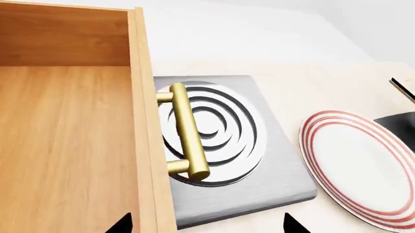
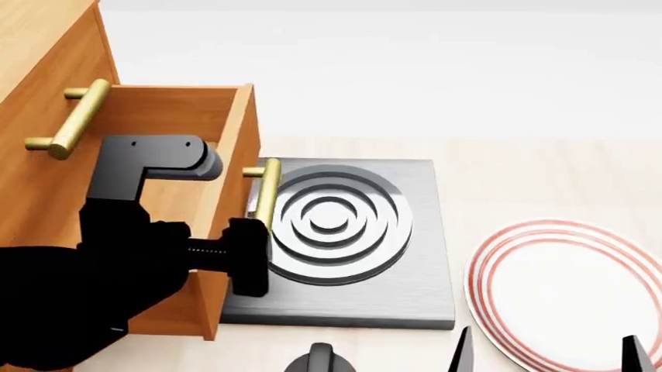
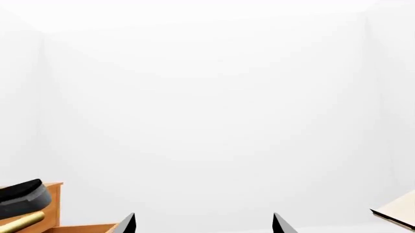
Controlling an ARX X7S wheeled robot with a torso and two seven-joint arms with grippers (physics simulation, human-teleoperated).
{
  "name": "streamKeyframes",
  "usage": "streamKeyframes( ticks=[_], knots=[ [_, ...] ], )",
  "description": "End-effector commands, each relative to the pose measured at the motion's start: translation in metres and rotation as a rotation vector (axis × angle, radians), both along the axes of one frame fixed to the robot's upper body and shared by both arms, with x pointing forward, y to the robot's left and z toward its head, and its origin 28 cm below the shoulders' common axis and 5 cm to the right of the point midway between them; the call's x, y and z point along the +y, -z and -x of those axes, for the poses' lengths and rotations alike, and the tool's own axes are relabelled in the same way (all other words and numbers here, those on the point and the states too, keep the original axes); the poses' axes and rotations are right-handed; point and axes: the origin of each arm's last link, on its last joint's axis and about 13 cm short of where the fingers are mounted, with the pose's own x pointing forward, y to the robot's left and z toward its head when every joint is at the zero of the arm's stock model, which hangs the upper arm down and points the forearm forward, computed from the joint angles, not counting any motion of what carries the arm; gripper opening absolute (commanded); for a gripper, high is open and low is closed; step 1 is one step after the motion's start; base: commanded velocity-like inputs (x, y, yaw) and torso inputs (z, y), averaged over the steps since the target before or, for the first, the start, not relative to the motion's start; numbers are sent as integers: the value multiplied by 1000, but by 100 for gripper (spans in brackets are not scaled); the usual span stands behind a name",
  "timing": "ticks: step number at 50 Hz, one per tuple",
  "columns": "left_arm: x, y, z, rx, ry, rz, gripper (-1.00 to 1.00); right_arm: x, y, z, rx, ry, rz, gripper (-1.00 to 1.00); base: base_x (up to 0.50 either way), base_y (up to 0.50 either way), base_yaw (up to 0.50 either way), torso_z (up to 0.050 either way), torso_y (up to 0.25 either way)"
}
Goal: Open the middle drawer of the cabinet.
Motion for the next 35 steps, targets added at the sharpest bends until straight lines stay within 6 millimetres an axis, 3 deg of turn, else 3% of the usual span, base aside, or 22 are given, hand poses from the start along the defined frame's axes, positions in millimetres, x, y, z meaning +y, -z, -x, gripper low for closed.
streamKeyframes(
  ticks=[1,14,35],
  knots=[
    [-19,10,1,50,60,23,100,0,0,0,-3,0,-1,100,0,0,0,0,0],
    [-37,10,2,51,116,45,100,-1,0,0,-3,0,-4,100,1,0,0,0,0],
    [-74,9,19,45,253,84,100,-2,-1,2,-4,-2,-9,100,2,-2,-4,0,0]
  ],
)
